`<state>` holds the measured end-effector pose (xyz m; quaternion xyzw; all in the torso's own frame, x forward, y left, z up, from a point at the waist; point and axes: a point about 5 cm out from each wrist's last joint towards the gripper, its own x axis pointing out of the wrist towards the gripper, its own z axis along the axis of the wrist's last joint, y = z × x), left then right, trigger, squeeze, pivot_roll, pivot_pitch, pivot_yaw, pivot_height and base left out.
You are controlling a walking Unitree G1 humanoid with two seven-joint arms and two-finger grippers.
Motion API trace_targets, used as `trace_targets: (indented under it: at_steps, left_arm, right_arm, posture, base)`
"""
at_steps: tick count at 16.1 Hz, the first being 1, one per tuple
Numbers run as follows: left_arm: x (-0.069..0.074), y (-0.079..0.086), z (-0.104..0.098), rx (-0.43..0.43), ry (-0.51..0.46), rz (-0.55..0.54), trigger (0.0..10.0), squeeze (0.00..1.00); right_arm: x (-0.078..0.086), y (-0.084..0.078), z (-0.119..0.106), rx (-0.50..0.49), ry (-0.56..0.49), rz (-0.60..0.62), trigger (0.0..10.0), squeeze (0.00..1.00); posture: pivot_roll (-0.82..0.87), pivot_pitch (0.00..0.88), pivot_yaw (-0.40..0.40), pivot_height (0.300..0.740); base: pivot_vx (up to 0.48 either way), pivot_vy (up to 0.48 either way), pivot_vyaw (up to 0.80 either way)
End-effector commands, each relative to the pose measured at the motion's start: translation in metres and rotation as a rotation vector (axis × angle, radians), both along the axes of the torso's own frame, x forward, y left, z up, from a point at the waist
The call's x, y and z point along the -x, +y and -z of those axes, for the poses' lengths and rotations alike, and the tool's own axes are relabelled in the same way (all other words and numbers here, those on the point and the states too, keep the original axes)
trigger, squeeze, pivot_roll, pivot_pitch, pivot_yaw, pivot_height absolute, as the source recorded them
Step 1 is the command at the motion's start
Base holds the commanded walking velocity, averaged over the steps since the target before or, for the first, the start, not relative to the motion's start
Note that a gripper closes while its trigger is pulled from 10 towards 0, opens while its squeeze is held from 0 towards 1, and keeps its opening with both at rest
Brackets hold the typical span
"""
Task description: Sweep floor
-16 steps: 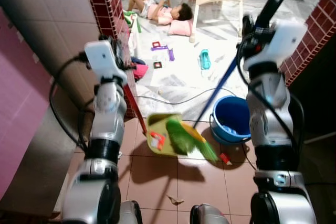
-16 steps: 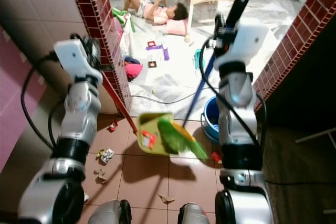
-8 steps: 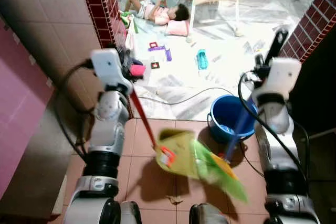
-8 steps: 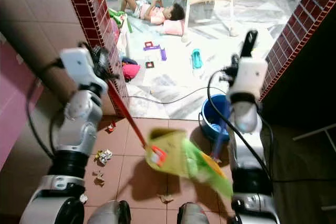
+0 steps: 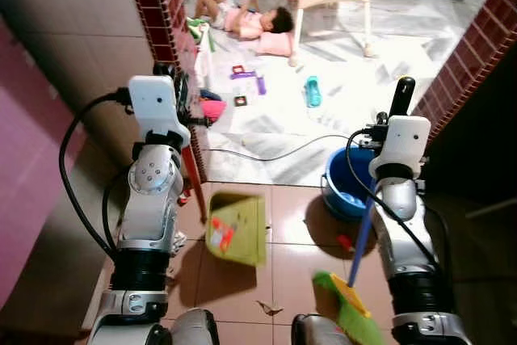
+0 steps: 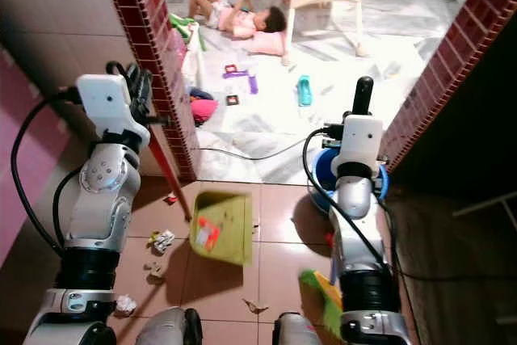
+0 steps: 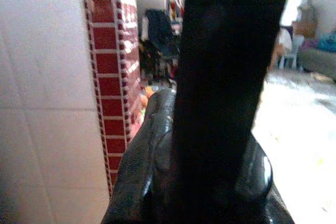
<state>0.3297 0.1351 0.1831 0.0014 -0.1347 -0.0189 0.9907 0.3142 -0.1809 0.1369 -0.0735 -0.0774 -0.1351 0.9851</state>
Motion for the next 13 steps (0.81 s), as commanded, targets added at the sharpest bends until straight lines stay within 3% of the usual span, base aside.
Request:
trace_targets:
  at_steps: [1, 5, 10, 13]
  left_arm:
    - [0.000, -0.001, -0.018, -0.011, -0.077, 0.002, 10.0, 0.00]
    - [0.002, -0.002, -0.007, 0.065, -0.025, -0.025, 10.0, 0.00]
    - [0.006, -0.003, 0.005, 0.092, 0.016, -0.017, 10.0, 0.00]
    - [0.001, 0.001, -0.018, 0.113, -0.056, -0.063, 10.0, 0.00]
  right_arm:
    - [0.000, -0.002, 0.001, -0.013, -0.004, 0.024, 10.0, 0.00]
    - [-0.003, -0.009, 0.004, -0.089, -0.017, 0.087, 10.0, 0.00]
    - [-0.001, -0.012, 0.007, -0.135, -0.011, 0.113, 10.0, 0.00]
    - [0.006, -0.013, 0.013, -0.130, 0.003, 0.083, 10.0, 0.00]
  posture:
    - [-0.08, 0.002, 0.040, 0.740]
    - [-0.09, 0.000, 0.079, 0.740]
    - [-0.14, 0.000, 0.070, 0.740]
    - [-0.14, 0.023, 0.042, 0.740]
  base:
    - [0.000, 0.000, -0.80]
    - [0.000, 0.000, -0.80]
    - [0.000, 0.000, -0.80]
    - [0.000, 0.000, -0.80]
